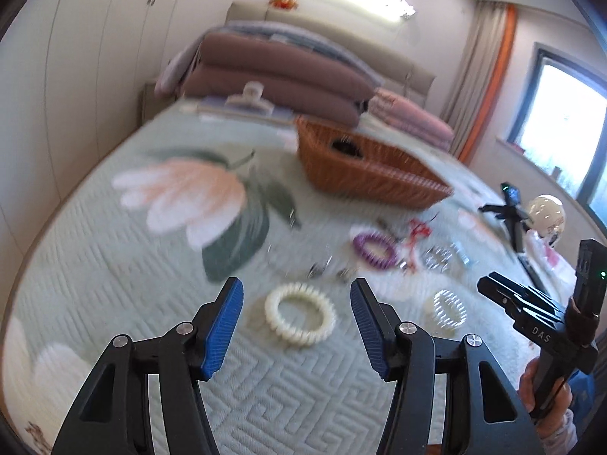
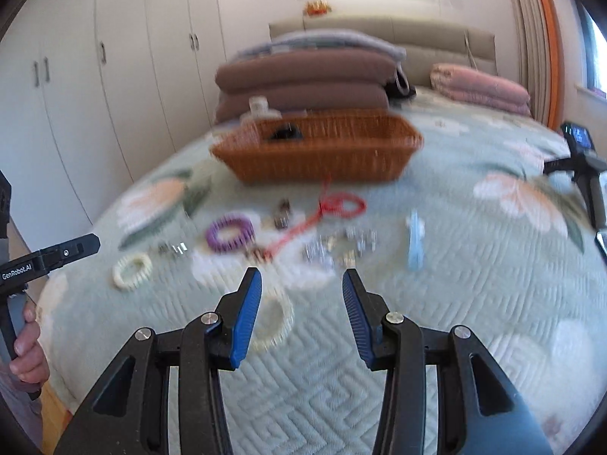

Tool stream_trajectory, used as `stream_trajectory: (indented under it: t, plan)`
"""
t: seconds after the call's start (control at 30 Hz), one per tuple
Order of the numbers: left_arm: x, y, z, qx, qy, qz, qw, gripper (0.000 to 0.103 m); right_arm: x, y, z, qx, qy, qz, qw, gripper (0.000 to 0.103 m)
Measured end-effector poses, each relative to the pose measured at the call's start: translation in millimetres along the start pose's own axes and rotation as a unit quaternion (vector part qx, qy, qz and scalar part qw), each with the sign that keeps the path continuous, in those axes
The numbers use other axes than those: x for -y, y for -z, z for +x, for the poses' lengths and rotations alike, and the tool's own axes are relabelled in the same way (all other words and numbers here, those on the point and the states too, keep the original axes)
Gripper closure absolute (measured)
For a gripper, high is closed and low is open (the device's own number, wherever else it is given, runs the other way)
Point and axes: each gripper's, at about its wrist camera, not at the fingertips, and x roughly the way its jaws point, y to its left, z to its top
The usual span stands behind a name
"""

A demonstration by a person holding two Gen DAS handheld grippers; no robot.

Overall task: Organize jewelry
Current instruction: 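Move both grippers back toward the remaining jewelry, then grasp the white spiral bracelet with the left gripper while the right grasps the clear beaded bracelet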

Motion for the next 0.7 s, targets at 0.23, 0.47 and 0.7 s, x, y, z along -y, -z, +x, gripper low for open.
stream_trajectory:
  t: [0.23, 0.47, 0.7]
  plan:
    - [-13.1, 13.8, 25.0, -0.030, -0.012, -0.031, 0.9990, 0.043, 5.8, 17.2, 26.8, -0.042, -0.033, 0.023, 0.998, 0.055]
    - [-4.0, 13.6, 28.4, -0.023, -0.040, -0.009, 0.9989, 0.045, -7.6, 18.3, 29.6, -0.036, -0.007, -0.009, 0.999, 0.055]
    - [9.7, 14.6, 34.2, -0.029, -0.075, 0.029, 0.9963, 0.062, -12.2, 19.8, 31.0, -0.034, 0.012, -0.021, 0.999, 0.073]
